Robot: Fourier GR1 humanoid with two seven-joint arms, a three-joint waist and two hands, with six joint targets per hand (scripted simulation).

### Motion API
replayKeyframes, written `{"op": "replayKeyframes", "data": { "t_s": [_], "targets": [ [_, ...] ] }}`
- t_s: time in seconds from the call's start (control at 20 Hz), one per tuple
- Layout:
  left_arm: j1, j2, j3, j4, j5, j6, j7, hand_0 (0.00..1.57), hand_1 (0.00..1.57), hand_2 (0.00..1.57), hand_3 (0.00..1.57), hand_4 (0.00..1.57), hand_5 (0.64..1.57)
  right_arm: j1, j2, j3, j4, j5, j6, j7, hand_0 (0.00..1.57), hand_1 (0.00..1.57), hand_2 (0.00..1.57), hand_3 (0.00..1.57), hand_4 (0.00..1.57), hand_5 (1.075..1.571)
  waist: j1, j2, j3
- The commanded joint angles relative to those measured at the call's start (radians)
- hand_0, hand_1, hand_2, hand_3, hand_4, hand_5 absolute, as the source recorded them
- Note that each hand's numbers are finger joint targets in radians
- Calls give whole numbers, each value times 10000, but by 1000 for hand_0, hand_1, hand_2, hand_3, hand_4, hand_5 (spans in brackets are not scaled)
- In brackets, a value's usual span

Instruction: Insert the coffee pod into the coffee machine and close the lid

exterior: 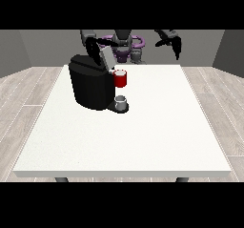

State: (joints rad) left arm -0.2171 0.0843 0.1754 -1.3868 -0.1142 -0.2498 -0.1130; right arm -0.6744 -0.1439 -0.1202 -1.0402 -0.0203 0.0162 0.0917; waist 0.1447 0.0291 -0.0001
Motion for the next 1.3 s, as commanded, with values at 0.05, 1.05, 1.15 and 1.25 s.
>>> {"op": "replayKeyframes", "data": {
  "t_s": [0.05,1.05,1.15,1.25],
  "targets": [
    [-201,-32,-327,-597,-123,216,311,0,0,0,0,360,1571,-801,-556,-414,700,-35,190,-601,0,0,0,0,163,1571,300,686,3],
    [-833,-80,-727,-108,-198,0,-358,0,0,0,0,407,1571,-2851,-273,961,-239,1470,-660,974,0,0,0,0,82,1571,1711,1230,-8],
    [-627,-123,-781,-129,-95,-145,-173,0,0,0,0,438,1571,-2665,-570,1009,-401,1583,-473,993,0,0,0,0,219,1571,1826,959,-1],
    [-1060,48,-798,-81,-128,-258,-97,0,0,0,0,382,1571,-3116,-640,929,-499,1668,-666,1280,0,0,0,0,259,1571,2018,1197,-3]
  ]
}}
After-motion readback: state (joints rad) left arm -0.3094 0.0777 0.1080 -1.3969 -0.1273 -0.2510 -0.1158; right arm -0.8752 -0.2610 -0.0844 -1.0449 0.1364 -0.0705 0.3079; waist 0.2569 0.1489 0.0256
